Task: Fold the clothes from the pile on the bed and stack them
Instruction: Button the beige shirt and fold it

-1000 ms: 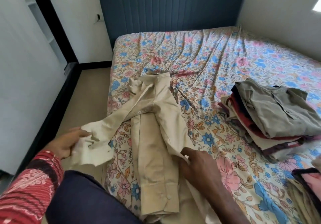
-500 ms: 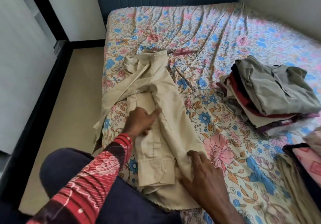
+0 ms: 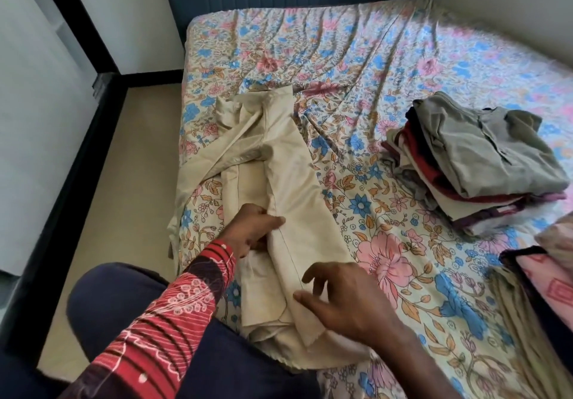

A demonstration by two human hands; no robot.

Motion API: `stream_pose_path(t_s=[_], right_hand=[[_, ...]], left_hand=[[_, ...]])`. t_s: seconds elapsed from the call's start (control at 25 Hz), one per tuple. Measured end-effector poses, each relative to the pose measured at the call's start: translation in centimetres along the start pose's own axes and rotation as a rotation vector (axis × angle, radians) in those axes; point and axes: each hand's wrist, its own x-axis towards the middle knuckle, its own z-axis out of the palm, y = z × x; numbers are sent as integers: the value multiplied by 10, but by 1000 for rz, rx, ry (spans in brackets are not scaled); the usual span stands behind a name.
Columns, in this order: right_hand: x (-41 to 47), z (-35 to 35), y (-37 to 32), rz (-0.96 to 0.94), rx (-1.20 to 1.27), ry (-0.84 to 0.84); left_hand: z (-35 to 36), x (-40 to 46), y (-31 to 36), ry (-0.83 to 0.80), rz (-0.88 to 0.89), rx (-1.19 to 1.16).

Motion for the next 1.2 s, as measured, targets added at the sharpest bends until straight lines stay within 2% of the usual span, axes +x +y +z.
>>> stream_pose_path(t_s=[0.08, 0.2, 0.24, 0.32, 0.48, 0.56, 0.64, 0.72, 0.8, 0.92, 1.0, 1.12, 1.2], right_hand=[[38, -7, 11, -26, -14, 76], [118, -14, 26, -45, -68, 193], [144, -15, 28, -80, -115, 250], [195, -15, 22, -165, -197, 323], [275, -15, 6, -265, -200, 317], [298, -8, 9, -211, -175, 197], [303, 7, 19, -182, -258, 51], [302, 17, 27, -209, -324, 26], [303, 21, 29, -224, -321, 67], [306, 29, 31, -227, -339, 103], [306, 34, 32, -226, -341, 107], [309, 34, 35, -225, -351, 96], [311, 33, 37, -220, -363, 84]], left_hand=[[-16, 6, 4, 111, 78, 18], [-65, 33, 9, 550, 312, 301], [-83, 43, 9, 650, 384, 397], [-115, 62, 5, 706, 439, 529], [-141, 92, -2, 710, 430, 722], [-150, 102, -9, 693, 410, 741], [-158, 109, -15, 705, 413, 748], [-167, 112, -15, 678, 491, 750], [-181, 115, -6, 594, 527, 661], [-221, 124, 10, 450, 376, 320], [-254, 133, 14, 372, 353, 268], [-301, 144, 9, 291, 348, 619], [-325, 150, 5, 291, 299, 766]])
